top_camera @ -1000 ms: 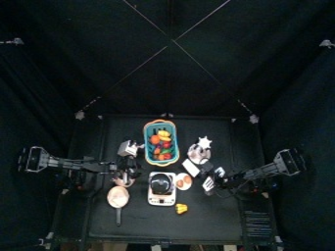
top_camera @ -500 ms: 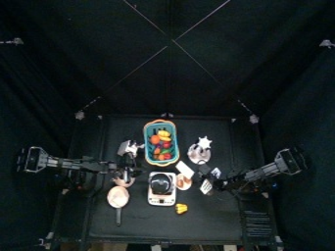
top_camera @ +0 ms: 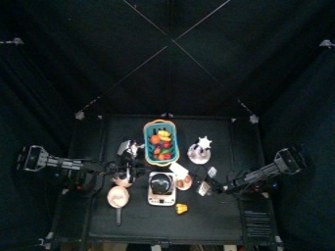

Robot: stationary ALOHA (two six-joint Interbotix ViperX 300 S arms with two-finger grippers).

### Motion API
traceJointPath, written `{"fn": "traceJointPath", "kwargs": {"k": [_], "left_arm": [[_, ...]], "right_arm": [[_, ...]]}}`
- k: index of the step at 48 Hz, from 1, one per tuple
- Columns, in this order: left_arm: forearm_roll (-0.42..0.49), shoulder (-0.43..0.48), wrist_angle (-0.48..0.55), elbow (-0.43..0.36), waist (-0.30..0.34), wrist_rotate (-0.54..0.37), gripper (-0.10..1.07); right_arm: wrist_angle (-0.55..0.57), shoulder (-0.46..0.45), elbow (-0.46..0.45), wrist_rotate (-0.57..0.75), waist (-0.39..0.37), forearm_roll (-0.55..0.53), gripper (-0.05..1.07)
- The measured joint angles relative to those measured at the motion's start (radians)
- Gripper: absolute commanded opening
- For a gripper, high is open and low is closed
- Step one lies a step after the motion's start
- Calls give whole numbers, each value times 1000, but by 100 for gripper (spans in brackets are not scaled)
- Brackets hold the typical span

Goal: Grab cleaver with other hand

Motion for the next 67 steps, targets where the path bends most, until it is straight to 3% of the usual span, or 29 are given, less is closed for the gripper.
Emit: {"fn": "traceJointPath", "kwargs": {"k": [15, 22, 47, 67], "left_arm": [[-132, 92, 3, -75, -2, 0, 74], [-153, 126, 6, -80, -3, 0, 75], [-146, 143, 31, -103, -80, -2, 86], [-176, 230, -25, -152, -81, -2, 80]], "right_arm": [[41, 87, -127, -354, -20, 55, 48], [55, 107, -163, -443, -21, 81, 48], [126, 118, -172, -456, -21, 92, 48], [126, 149, -196, -459, -18, 86, 48]]}}
